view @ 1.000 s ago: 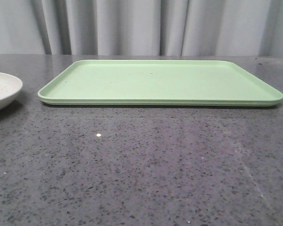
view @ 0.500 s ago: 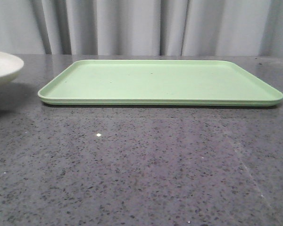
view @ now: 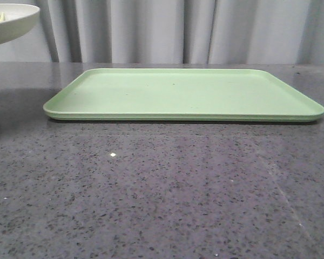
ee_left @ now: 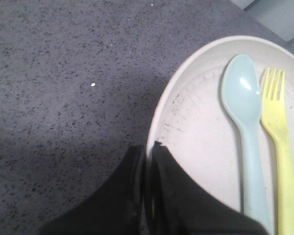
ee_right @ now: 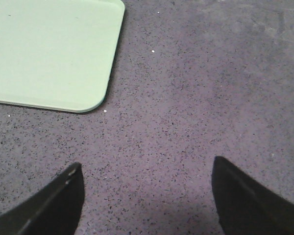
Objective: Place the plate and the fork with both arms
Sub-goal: 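Carry the plate over the green tray and lower it onto the tray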
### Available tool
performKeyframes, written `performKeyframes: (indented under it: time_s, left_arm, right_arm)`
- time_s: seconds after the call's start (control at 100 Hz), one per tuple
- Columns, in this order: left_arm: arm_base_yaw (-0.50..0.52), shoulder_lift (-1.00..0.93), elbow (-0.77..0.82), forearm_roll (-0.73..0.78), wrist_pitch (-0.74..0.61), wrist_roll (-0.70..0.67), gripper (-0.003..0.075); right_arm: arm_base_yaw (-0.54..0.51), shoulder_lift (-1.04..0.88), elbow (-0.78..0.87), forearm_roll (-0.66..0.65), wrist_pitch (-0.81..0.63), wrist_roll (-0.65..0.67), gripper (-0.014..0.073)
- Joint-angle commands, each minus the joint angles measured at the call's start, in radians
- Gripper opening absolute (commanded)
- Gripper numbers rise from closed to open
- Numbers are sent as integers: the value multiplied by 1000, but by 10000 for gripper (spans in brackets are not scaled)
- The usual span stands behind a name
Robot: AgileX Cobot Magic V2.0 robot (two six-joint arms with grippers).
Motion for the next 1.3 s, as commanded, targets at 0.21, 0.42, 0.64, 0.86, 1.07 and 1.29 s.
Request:
performKeyframes:
  time_s: [0.21, 0.42, 0.64, 0.86, 1.07, 1.29]
  left_arm:
    - [-247, -24, -48, -78, -208, -67, -21]
    - [-507, 60, -49, -78, -379, -135, -21]
    - [-712, 212, -116, -88, -510, -182, -21]
    - [-798, 346, -257, -88, -548, -226, -21]
    - [-861, 434, -323, -77, -583, -269, -21]
    - [-896, 486, -323, -70, -618, -271, -21]
  right_arm:
    - [-6, 14, -29, -6, -67, 0, 543]
    - [-6, 14, -29, -6, -67, 0, 543]
    - [-6, 14, -29, -6, -67, 0, 543]
    - [-6, 14, -29, -6, -67, 0, 543]
    - [-6, 14, -29, -6, -67, 0, 543]
    - [-6, 14, -29, -6, -67, 0, 543]
